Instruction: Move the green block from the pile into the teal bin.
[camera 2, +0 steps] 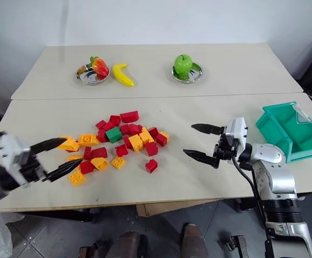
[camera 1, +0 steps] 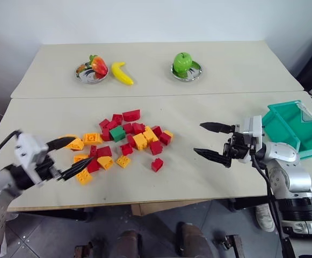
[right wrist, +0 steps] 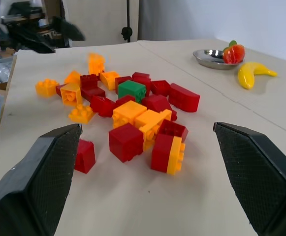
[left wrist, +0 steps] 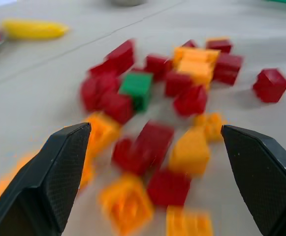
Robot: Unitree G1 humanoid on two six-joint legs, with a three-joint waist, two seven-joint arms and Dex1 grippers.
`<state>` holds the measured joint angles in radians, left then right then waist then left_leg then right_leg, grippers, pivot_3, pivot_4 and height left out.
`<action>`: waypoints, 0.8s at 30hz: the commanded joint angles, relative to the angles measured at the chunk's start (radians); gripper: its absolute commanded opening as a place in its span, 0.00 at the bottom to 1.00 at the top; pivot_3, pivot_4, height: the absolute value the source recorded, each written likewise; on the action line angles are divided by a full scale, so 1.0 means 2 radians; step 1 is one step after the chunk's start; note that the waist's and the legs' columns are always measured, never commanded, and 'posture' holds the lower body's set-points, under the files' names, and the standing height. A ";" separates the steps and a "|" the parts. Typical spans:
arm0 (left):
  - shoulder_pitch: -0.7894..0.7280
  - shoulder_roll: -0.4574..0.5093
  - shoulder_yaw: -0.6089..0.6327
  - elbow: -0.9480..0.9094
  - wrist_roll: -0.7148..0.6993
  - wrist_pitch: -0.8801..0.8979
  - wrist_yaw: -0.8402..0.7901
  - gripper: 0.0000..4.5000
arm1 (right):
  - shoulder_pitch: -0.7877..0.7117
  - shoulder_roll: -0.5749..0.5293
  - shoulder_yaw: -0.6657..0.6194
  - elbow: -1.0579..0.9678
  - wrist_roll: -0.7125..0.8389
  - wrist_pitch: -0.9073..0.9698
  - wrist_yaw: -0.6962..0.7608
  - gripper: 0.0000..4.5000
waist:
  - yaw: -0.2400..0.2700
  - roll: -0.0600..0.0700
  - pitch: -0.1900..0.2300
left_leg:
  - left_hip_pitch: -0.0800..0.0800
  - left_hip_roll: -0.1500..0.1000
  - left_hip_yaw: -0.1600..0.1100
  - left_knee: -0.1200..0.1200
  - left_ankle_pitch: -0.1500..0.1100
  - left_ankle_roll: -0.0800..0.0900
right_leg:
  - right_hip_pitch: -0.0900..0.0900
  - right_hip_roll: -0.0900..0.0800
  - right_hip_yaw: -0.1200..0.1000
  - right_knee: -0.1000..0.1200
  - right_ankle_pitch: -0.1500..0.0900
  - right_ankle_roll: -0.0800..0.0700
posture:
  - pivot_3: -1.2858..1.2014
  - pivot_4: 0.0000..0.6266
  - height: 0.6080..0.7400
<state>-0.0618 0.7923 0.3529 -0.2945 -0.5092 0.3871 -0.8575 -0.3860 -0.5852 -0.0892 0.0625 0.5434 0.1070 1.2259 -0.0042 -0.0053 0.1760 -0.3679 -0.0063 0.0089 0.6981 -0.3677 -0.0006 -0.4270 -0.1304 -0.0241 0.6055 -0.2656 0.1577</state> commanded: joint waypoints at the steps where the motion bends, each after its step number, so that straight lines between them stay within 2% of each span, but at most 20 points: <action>1: -0.070 0.008 -0.083 0.032 0.051 0.012 0.005 0.79 | -0.006 -0.002 -0.009 -0.015 0.003 -0.006 -0.001 1.00 | 0.000 0.000 0.000 | 0.000 0.000 0.001 0.000 0.000 0.000 | 0.000 0.000 0.000 0.000 0.000 0.000 | 0.52 0.24 1.00; 3: -0.115 0.007 -0.125 0.058 0.074 0.029 0.006 0.68 | -0.003 -0.002 -0.011 -0.020 0.002 -0.006 -0.004 1.00 | -0.001 0.000 0.000 | 0.000 0.000 0.002 0.000 0.000 0.000 | 0.000 0.000 0.000 0.000 0.000 0.000 | 0.52 0.24 1.00; 6: -0.168 0.003 -0.168 0.095 0.103 0.046 0.009 0.68 | 0.009 -0.001 -0.017 -0.031 0.002 -0.009 -0.015 1.00 | -0.003 0.000 0.000 | 0.000 0.000 0.004 0.000 0.000 0.000 | -0.001 0.000 0.000 0.000 0.000 0.000 | 0.52 0.24 1.00; 12: -0.246 -0.020 -0.210 0.172 0.147 0.053 0.022 0.68 | 0.045 0.004 -0.026 -0.067 0.007 -0.006 -0.039 1.00 | 0.001 0.000 0.000 | 0.000 0.000 0.004 0.000 0.000 0.000 | 0.000 0.000 -0.001 0.000 0.000 0.000 | 0.52 0.24 1.00; 24: -0.319 -0.029 -0.278 0.255 0.223 0.068 -0.002 0.68 | 0.055 -0.001 -0.031 -0.088 0.009 -0.002 -0.057 1.00 | 0.001 0.000 0.000 | 0.000 0.000 0.004 0.001 0.000 0.000 | 0.000 0.000 -0.001 0.001 0.000 0.000 | 0.52 0.24 1.00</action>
<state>-0.6900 0.7220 -0.1862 0.1804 -0.1032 0.5129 -0.8620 -0.2720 -0.5775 -0.1253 -0.0765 0.5400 0.1093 1.1157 -0.0017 -0.0052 0.1761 -0.3681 -0.0069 0.0169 0.6994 -0.3676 -0.0004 -0.4274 -0.1294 -0.0256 0.6067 -0.2656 0.1579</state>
